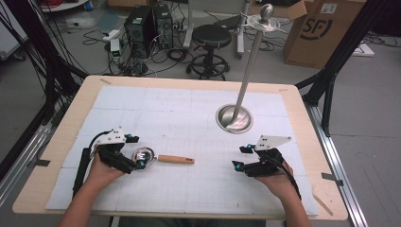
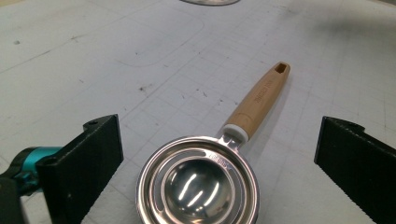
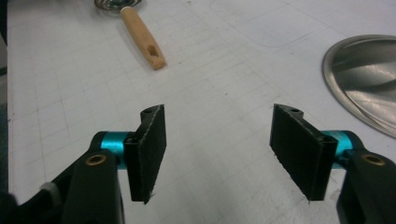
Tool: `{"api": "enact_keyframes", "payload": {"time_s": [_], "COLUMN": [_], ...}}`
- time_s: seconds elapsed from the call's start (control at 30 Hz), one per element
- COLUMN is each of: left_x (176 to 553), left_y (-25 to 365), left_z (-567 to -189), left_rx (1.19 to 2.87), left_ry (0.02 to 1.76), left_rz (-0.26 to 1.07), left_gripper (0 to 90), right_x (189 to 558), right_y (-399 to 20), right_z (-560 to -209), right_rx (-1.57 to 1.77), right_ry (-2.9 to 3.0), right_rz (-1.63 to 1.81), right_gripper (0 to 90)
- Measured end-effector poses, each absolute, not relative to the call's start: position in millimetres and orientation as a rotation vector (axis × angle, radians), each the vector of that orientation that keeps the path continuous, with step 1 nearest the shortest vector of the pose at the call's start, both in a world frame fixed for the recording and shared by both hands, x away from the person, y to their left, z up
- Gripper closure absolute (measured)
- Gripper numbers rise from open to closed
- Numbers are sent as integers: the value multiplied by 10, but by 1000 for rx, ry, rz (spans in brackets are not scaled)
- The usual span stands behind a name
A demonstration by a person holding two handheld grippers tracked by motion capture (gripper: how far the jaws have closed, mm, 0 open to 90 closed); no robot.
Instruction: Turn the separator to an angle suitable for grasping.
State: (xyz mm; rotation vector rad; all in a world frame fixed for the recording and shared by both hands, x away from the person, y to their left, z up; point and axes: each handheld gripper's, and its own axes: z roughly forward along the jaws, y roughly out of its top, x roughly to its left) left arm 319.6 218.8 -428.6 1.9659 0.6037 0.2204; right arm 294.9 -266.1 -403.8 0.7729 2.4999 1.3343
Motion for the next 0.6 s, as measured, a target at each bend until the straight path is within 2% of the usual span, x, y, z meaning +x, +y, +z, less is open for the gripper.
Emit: {"api": "enact_keyframes", "payload": {"time_s": [0.33, 0.6], "left_x": [3194, 3203], "left_y": [2189, 2191], "left_z": [-4283, -4289], "left_rx": [1959, 1960], "left_ry": [585, 588], "left_rz": [201, 201], "left_gripper": [17, 17], "right_x": [3006, 3014], "right_y": [-2726, -2755], "right_z": [-4076, -4071], "right_rx": [871, 876], "right_ry": [2452, 2433], "right_rz": [1358, 1368], "right_gripper": [234, 218]}}
